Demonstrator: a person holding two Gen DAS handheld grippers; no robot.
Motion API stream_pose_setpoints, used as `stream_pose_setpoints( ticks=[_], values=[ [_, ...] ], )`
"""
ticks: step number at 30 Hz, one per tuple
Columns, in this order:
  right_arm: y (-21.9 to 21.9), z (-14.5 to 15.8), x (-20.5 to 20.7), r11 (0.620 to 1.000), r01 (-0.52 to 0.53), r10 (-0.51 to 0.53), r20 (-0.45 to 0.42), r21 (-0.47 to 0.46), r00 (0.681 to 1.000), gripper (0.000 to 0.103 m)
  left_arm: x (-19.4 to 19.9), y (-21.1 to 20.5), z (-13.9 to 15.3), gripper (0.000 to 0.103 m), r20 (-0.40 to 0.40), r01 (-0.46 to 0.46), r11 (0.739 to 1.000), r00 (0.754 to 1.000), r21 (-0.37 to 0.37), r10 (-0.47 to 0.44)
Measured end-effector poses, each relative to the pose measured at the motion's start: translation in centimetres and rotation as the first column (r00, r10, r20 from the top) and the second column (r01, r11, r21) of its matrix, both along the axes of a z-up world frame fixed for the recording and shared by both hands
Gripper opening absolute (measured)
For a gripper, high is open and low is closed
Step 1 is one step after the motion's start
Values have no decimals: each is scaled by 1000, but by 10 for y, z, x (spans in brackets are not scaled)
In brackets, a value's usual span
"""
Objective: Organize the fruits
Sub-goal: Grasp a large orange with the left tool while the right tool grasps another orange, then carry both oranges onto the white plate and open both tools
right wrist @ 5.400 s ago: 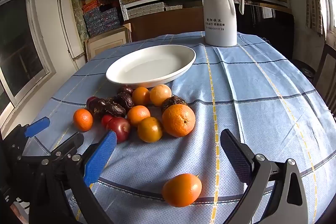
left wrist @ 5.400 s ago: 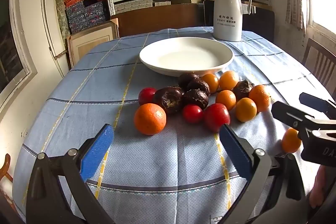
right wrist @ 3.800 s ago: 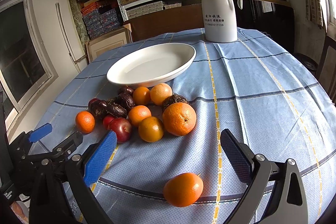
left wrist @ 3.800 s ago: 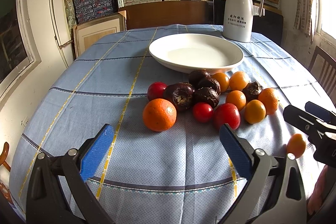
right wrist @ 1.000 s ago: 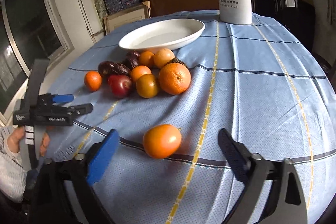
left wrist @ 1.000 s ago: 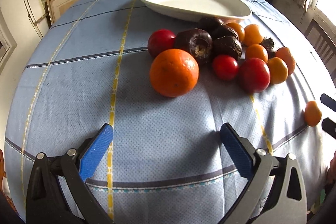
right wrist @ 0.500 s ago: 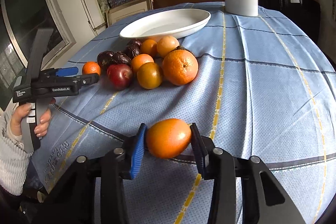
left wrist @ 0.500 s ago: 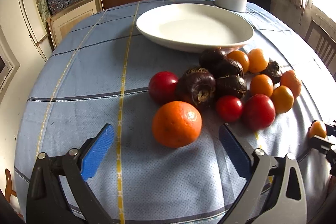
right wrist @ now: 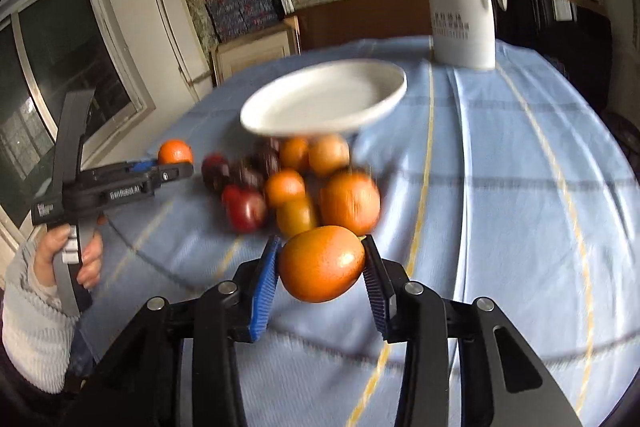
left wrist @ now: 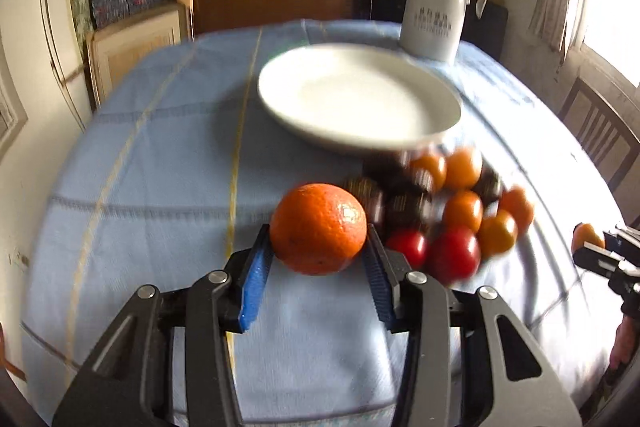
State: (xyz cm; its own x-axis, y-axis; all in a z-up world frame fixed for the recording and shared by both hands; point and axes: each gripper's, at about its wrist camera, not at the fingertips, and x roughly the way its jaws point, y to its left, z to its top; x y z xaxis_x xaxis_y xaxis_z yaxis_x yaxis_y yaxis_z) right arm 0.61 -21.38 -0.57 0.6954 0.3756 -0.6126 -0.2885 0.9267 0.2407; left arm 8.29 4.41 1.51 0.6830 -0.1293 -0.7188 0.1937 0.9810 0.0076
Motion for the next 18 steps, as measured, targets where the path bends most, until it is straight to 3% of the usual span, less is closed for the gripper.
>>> stream_pose_setpoints(
  ticks=[4,7,11,15,18],
  values=[
    [16,29,46,1000,8,-10,49,29,999,41,34,-15,18,44,15,6,999,1000,-36,-5],
    [36,33,89,999,15,-17,39,39,999,41,65,-28,15,44,1,-4,999,1000,-36,4],
    [59,20,144,999,23,-23,-18,38,1000,41,99,-34,3,44,-23,-19,999,1000,-49,18],
    [66,2,170,998,31,-28,-54,56,998,41,118,-32,-11,47,-35,-18,998,999,-61,16],
    [62,-9,175,995,42,-36,-63,91,997,42,121,-27,-14,60,-22,-20,998,1000,-65,19]
  ],
)
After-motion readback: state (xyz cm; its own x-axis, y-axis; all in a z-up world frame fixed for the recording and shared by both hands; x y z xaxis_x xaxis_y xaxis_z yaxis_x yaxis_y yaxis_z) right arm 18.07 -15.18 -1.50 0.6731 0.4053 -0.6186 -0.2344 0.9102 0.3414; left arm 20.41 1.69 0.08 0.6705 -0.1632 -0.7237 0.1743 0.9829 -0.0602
